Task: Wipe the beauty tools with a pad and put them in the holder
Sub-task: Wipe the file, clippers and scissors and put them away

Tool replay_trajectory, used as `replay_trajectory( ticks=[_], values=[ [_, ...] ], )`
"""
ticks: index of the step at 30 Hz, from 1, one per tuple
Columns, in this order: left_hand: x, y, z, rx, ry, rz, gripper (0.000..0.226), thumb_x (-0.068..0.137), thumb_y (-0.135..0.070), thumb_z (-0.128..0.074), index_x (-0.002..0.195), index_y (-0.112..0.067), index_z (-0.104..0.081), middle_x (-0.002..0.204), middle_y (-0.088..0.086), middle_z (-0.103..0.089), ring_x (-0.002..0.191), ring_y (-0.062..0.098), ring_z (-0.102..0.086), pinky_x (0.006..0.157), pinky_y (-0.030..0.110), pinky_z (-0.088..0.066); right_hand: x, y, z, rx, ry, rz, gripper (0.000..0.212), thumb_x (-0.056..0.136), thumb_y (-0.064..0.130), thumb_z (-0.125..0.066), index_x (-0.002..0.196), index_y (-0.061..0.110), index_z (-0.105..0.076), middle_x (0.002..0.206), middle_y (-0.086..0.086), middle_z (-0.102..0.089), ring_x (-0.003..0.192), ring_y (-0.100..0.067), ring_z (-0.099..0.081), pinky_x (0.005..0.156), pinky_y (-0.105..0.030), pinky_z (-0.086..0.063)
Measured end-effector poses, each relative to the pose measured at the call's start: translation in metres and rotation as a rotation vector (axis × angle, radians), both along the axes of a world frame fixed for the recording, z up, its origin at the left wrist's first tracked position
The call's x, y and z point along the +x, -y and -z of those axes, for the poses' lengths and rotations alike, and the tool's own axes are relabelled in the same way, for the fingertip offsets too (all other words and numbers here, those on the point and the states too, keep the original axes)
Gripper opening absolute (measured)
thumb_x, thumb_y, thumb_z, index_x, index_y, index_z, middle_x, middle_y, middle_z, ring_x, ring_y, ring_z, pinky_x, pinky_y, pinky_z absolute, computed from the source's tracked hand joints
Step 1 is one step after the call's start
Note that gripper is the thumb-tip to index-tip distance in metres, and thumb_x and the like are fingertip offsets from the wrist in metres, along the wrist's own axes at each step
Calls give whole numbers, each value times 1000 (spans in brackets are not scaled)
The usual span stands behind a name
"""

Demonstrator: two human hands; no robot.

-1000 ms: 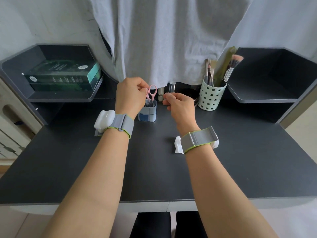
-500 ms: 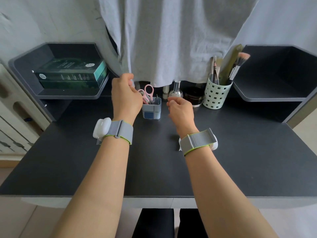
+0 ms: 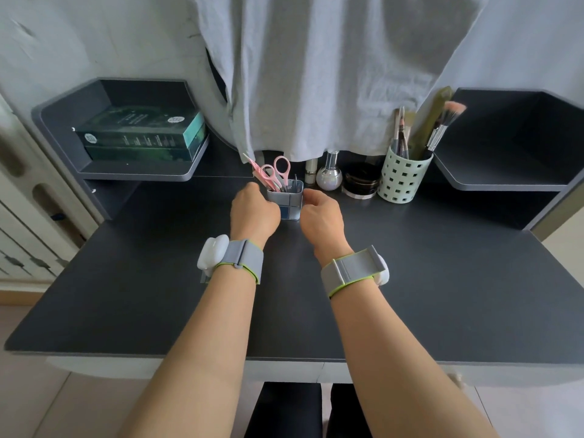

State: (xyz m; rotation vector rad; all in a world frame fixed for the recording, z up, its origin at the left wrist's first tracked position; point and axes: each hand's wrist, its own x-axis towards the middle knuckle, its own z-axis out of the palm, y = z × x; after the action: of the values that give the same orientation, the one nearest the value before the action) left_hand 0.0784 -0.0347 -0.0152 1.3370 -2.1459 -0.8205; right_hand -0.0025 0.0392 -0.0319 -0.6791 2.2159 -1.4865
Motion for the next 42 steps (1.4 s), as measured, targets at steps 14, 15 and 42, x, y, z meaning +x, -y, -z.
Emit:
replay_trajectory(
  ticks=[14,15,42],
  values=[
    [-8,-7,0,10,-36,17,29,91,-1,-46,115,-1,-62,121,20,-63,112,39,-56,77,31,-36,-5,10,4,-5,-45,-9,41,82,0,-40,106,14,-69,99,-8,-70,93,-32,-58,82,-37,-48],
    [-8,-5,-1,6,-40,17,28,91,-1,-46,114,-1,-62,121,20,-63,112,39,-56,77,32,-36,-6,12,3,-10,-42,-14,40,82,0,-40,105,14,-69,95,-6,-68,89,-30,-55,79,-35,-46],
    [-31,56,-2,32,-58,-2,28,91,0,-47,113,-1,-64,118,20,-64,96,28,-52,77,30,-37,-25,74,-8,16,15,-55,48,68,17,-37,104,11,-69,105,-17,-69,94,-35,-58,88,-40,-49]
  ],
)
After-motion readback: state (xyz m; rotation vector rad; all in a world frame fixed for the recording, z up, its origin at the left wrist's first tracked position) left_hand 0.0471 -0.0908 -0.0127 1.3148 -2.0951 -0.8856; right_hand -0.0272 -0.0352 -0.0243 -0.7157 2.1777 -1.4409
